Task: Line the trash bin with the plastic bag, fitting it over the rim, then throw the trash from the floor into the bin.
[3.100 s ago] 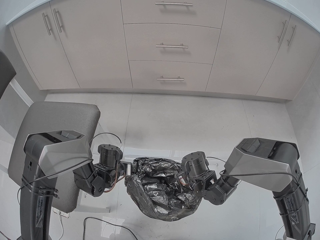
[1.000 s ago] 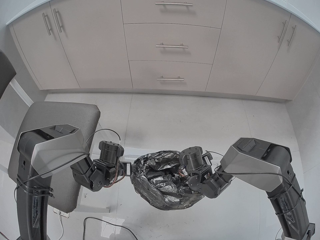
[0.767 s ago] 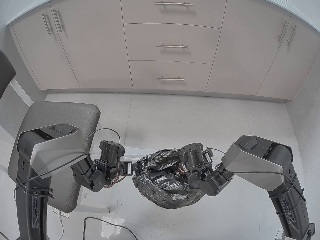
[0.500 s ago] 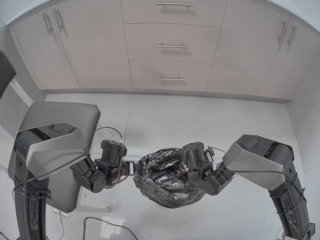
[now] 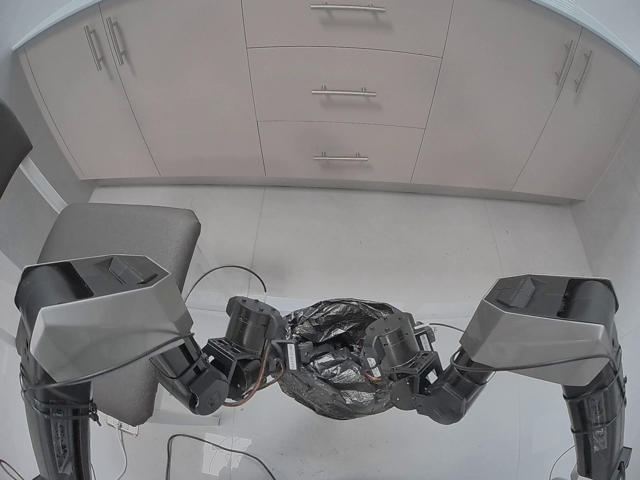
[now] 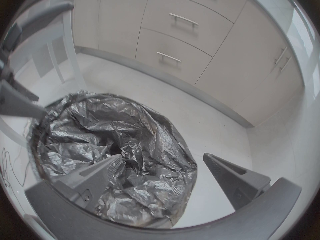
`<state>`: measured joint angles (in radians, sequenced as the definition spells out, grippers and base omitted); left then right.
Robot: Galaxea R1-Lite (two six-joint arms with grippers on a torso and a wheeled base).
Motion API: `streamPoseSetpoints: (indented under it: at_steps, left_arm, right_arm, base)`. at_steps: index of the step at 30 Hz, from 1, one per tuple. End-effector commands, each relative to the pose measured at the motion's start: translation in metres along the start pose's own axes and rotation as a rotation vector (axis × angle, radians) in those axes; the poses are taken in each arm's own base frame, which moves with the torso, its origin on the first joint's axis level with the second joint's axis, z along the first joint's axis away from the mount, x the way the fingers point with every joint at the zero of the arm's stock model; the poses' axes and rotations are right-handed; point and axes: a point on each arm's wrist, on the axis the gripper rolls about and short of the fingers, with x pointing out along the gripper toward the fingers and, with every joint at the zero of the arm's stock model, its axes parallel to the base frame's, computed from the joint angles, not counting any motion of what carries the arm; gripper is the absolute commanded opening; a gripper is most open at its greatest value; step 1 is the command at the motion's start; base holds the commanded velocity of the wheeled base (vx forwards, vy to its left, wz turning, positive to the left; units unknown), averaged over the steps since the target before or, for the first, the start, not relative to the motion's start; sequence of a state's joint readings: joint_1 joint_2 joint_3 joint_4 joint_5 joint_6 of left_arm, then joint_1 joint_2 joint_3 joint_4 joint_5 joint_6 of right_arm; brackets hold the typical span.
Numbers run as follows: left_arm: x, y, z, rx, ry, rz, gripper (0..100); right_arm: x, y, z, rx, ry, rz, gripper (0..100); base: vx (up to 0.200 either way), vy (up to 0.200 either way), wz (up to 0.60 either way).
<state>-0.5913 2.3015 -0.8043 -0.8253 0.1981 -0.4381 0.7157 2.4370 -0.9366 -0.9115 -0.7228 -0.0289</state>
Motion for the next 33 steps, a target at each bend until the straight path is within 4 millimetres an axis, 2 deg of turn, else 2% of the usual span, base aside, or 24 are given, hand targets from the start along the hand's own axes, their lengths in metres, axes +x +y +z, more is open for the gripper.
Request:
streamPoseSetpoints:
  at_steps: [1, 8, 10, 11, 17, 26, 33]
  left_arm:
    - [-0.013, -0.027, -0.011, 0.031, 0.013, -0.063, 100]
    - [0.007, -0.019, -0.037, 0.059, 0.088, -0.017, 100]
    - [0.009, -0.018, -0.039, 0.06, 0.094, -0.011, 100]
    - [0.016, -0.012, -0.046, 0.069, 0.116, 0.009, 100]
    - [0.028, 0.003, -0.058, 0.103, 0.16, 0.054, 100]
    - [0.028, 0.009, -0.059, 0.197, 0.152, 0.165, 100]
    - [0.031, 0.01, -0.055, 0.18, 0.154, 0.178, 100]
  right_arm:
    - [-0.031, -0.025, 0.014, 0.097, -0.062, 0.021, 100]
    - [-0.029, -0.031, -0.001, 0.146, -0.078, 0.02, 100]
    - [-0.029, -0.031, -0.002, 0.147, -0.076, 0.022, 100]
    - [-0.026, -0.03, -0.006, 0.153, -0.078, 0.025, 100]
    - [-0.021, -0.032, -0.011, 0.155, -0.071, 0.023, 100]
    - [-0.02, -0.031, -0.011, 0.154, -0.069, 0.024, 100]
    - [-0.019, -0.03, -0.014, 0.15, -0.065, 0.03, 100]
  base:
    - [0.0, 0.0, 0.0]
    - [0.0, 0.0, 0.0]
    - [0.0, 0.0, 0.0]
    - [0.0, 0.0, 0.0]
    - [0.0, 0.0, 0.0]
    - [0.0, 0.0, 0.0]
    - [0.0, 0.0, 0.0]
